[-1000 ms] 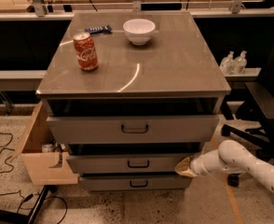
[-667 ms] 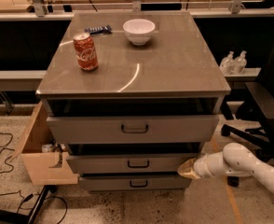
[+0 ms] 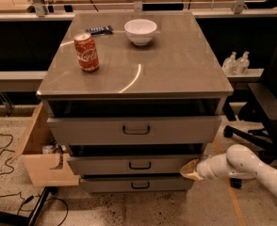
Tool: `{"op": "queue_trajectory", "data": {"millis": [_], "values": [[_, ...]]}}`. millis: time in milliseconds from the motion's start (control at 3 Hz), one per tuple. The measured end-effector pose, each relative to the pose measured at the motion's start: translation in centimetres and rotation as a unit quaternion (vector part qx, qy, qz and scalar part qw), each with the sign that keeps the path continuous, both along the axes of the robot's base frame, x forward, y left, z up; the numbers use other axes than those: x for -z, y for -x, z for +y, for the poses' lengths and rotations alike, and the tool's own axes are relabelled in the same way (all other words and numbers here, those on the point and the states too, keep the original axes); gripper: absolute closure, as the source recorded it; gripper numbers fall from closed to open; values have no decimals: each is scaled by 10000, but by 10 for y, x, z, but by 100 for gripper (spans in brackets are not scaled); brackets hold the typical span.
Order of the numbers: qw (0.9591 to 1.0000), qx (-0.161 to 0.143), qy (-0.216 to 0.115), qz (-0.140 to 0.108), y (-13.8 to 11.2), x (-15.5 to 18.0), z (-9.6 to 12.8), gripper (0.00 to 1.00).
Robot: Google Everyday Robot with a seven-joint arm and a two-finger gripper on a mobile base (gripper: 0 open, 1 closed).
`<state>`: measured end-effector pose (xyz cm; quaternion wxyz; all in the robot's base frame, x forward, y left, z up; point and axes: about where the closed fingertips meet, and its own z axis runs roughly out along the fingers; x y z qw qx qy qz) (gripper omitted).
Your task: Close middle drawer
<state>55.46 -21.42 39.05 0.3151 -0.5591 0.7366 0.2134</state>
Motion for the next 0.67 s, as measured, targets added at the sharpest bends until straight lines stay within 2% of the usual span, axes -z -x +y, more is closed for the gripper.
{"op": "queue_trajectory", "data": {"millis": [667], "values": [[9997,-30,-255,19,-27,6,5,100]]}}
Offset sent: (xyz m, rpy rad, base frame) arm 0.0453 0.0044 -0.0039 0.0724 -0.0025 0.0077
